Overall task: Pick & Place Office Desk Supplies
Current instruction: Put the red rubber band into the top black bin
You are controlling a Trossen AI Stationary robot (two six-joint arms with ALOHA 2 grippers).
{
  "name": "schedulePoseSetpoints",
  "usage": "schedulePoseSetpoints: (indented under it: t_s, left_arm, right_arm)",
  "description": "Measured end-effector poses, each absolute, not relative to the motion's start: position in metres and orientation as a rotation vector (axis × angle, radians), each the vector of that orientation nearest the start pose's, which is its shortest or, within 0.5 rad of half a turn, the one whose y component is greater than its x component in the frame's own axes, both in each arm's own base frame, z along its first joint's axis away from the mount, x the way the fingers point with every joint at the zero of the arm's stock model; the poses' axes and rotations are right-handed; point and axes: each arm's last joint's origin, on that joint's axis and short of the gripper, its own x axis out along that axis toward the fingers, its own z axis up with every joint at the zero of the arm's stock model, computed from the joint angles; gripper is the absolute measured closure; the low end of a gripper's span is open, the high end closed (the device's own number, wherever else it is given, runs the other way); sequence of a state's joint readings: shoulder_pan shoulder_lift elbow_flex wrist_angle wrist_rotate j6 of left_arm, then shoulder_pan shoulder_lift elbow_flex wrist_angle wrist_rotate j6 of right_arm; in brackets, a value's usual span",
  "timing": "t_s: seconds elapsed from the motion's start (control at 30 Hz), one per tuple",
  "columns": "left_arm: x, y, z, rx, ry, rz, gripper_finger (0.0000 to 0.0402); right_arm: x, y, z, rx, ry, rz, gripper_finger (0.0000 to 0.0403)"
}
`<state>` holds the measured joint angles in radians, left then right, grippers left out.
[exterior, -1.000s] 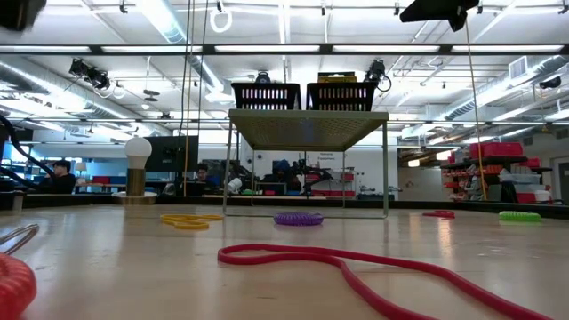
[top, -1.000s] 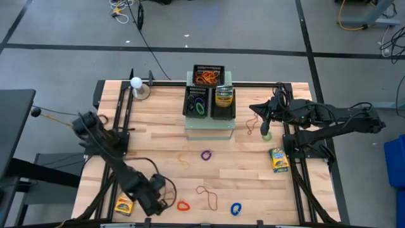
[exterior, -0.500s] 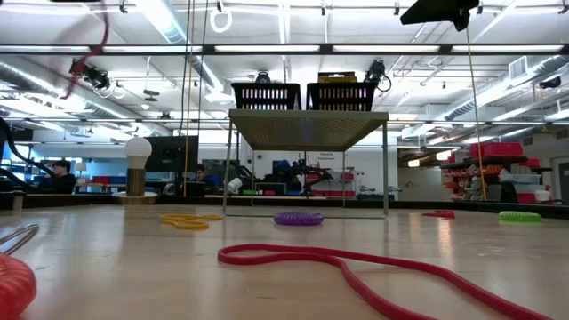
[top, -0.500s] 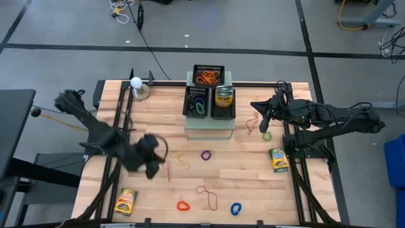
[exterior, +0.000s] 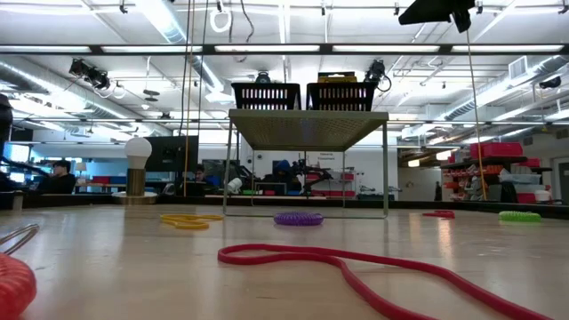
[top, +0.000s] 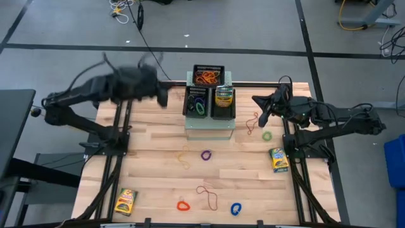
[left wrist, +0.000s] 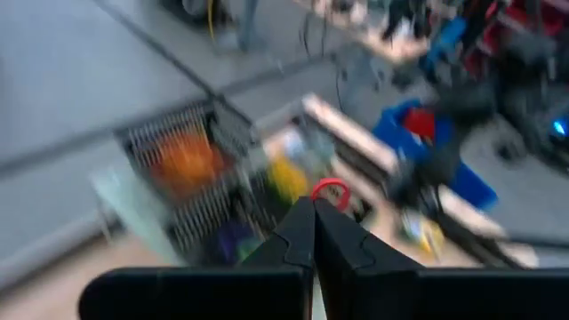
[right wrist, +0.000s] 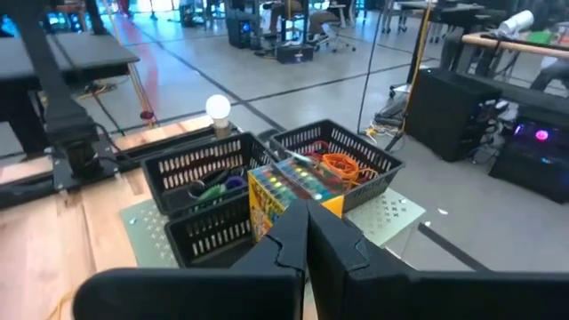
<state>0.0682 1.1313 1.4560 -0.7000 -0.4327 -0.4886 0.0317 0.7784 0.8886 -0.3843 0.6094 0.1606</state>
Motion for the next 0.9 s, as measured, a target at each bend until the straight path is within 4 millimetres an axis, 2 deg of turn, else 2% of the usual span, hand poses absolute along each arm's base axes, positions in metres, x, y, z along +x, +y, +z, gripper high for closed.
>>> schedulePoseSetpoints:
  t_s: [0.13, 0.27, 0.43, 0.6, 0.73, 0.9]
  left_arm:
    - [0.211, 0.065, 0.469, -0.293, 0.192, 0.598, 0.0397]
    - [0.231, 0.103, 0.472, -0.250, 0.207, 0.576, 0.0397]
    - [0.266, 0.145, 0.459, -0.236, 0.223, 0.508, 0.0397]
    - [0.294, 0.179, 0.436, -0.207, 0.285, 0.542, 0.0397]
    - [0.309, 0.195, 0.417, -0.221, 0.340, 0.532, 0.0397]
    - [0.321, 0.204, 0.400, -0.233, 0.381, 0.521, 0.0397]
  right_arm:
    - [0.158, -0.014, 0.351, 0.077, 0.206, -0.606, 0.0394]
    - [0.158, -0.016, 0.352, 0.082, 0.199, -0.618, 0.0394]
    - [0.158, -0.016, 0.352, 0.084, 0.196, -0.619, 0.0394]
    - [0.158, -0.016, 0.352, 0.092, 0.193, -0.619, 0.0394]
    - [0.158, -0.016, 0.352, 0.109, 0.188, -0.621, 0.0394]
    - [0.158, -0.016, 0.352, 0.108, 0.192, -0.621, 0.0394]
